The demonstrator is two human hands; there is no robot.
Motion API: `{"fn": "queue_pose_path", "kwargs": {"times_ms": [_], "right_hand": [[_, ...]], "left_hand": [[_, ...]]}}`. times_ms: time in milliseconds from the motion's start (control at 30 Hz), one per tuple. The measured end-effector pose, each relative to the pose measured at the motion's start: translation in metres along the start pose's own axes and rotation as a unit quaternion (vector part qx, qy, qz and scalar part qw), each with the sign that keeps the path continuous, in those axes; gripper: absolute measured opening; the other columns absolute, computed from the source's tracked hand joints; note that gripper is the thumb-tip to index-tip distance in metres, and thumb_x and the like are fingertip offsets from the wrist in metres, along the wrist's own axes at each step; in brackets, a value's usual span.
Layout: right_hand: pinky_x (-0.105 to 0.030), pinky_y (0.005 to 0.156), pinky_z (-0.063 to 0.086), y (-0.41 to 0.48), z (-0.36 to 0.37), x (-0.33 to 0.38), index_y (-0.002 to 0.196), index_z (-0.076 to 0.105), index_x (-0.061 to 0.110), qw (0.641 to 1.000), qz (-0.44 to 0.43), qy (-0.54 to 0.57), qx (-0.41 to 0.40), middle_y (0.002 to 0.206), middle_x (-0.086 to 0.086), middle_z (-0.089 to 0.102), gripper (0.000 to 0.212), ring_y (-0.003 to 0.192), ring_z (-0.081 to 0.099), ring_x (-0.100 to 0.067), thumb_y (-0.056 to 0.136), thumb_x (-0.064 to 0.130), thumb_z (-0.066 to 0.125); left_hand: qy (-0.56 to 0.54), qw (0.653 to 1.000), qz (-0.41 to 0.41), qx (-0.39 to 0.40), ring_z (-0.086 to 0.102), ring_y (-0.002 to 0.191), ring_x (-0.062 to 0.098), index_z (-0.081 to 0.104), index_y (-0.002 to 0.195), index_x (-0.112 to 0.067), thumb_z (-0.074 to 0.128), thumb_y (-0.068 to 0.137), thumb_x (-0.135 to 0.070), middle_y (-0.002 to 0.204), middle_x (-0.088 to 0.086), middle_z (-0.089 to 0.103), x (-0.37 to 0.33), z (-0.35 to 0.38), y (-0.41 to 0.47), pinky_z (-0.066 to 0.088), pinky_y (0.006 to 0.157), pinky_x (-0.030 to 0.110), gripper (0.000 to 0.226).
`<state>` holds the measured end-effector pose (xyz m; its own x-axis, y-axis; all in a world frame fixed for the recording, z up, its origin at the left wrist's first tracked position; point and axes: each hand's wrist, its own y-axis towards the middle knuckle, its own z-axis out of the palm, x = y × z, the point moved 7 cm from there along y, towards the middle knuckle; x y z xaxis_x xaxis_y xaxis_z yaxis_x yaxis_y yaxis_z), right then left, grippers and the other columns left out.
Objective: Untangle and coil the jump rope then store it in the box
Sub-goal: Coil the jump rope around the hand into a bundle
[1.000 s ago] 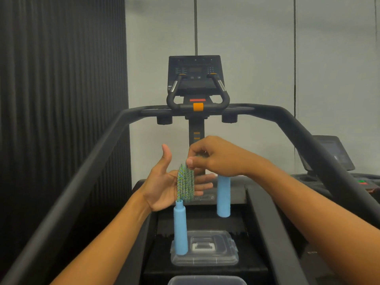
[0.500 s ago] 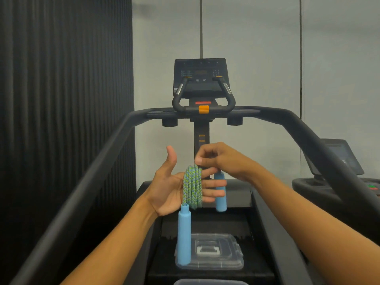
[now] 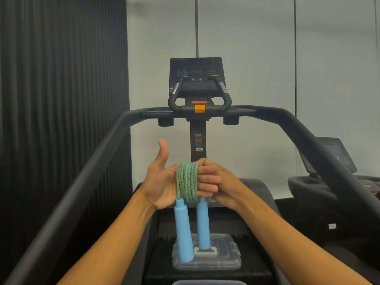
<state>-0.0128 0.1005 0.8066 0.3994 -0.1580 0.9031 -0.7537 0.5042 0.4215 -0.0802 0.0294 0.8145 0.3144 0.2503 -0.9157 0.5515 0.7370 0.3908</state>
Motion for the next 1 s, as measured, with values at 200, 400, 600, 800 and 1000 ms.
{"fn": "queue_pose_path", "kwargs": {"times_ms": [200, 400, 600, 800, 1000], "right_hand": [[-0.024, 0.054, 0.040, -0.003, 0.013, 0.002, 0.103, 0.059, 0.009, 0.999, -0.037, 0.007, 0.006, 0.073, -0.012, 0.034, 0.023, 0.062, 0.043, -0.016, 0.103, 0.029, 0.046], [-0.025, 0.070, 0.051, -0.011, 0.021, 0.007, 0.100, 0.058, 0.000, 0.994, -0.058, 0.022, 0.092, 0.059, 0.004, 0.052, 0.022, 0.062, 0.057, -0.010, 0.101, 0.018, 0.046], [-0.030, 0.085, 0.054, -0.009, 0.016, 0.012, 0.121, 0.057, -0.014, 0.989, -0.075, -0.088, 0.094, 0.095, -0.011, 0.067, 0.038, 0.089, 0.066, -0.017, 0.099, 0.018, 0.055], [-0.034, 0.084, 0.057, -0.001, 0.008, 0.015, 0.114, 0.062, -0.008, 0.969, -0.083, -0.234, 0.011, 0.097, -0.014, 0.069, 0.025, 0.091, 0.066, -0.021, 0.104, 0.013, 0.050], [-0.036, 0.088, 0.058, -0.001, 0.011, 0.011, 0.115, 0.059, -0.001, 0.945, -0.066, -0.319, -0.013, 0.106, -0.023, 0.068, 0.027, 0.091, 0.066, -0.017, 0.106, 0.019, 0.044]], "left_hand": [[0.009, 1.000, 0.005, 0.008, 0.071, 0.101, 0.034, 0.052, 0.137, 0.012, 0.057, 0.076, -0.080, 0.121, 0.032, 0.067, 0.000, -0.002, 0.001, 0.052, 0.101, 0.046, 0.110], [0.008, 1.000, 0.015, 0.010, 0.073, 0.088, 0.025, 0.055, 0.133, 0.013, 0.062, 0.089, -0.057, 0.107, 0.023, 0.073, -0.004, -0.005, -0.002, 0.055, 0.094, 0.038, 0.082], [0.110, 0.989, 0.033, -0.092, 0.070, 0.061, 0.009, 0.076, 0.095, 0.000, 0.085, 0.076, -0.024, 0.075, 0.007, 0.075, -0.008, -0.016, -0.005, 0.061, 0.075, 0.027, 0.032], [0.156, 0.977, 0.039, -0.139, 0.068, 0.060, 0.012, 0.073, 0.092, 0.002, 0.082, 0.076, -0.014, 0.074, 0.010, 0.073, -0.010, -0.024, -0.005, 0.061, 0.073, 0.028, 0.023], [0.184, 0.970, 0.026, -0.154, 0.069, 0.059, 0.015, 0.077, 0.088, 0.001, 0.080, 0.075, -0.008, 0.072, 0.012, 0.074, -0.011, -0.023, -0.008, 0.059, 0.064, 0.024, 0.016]]}}
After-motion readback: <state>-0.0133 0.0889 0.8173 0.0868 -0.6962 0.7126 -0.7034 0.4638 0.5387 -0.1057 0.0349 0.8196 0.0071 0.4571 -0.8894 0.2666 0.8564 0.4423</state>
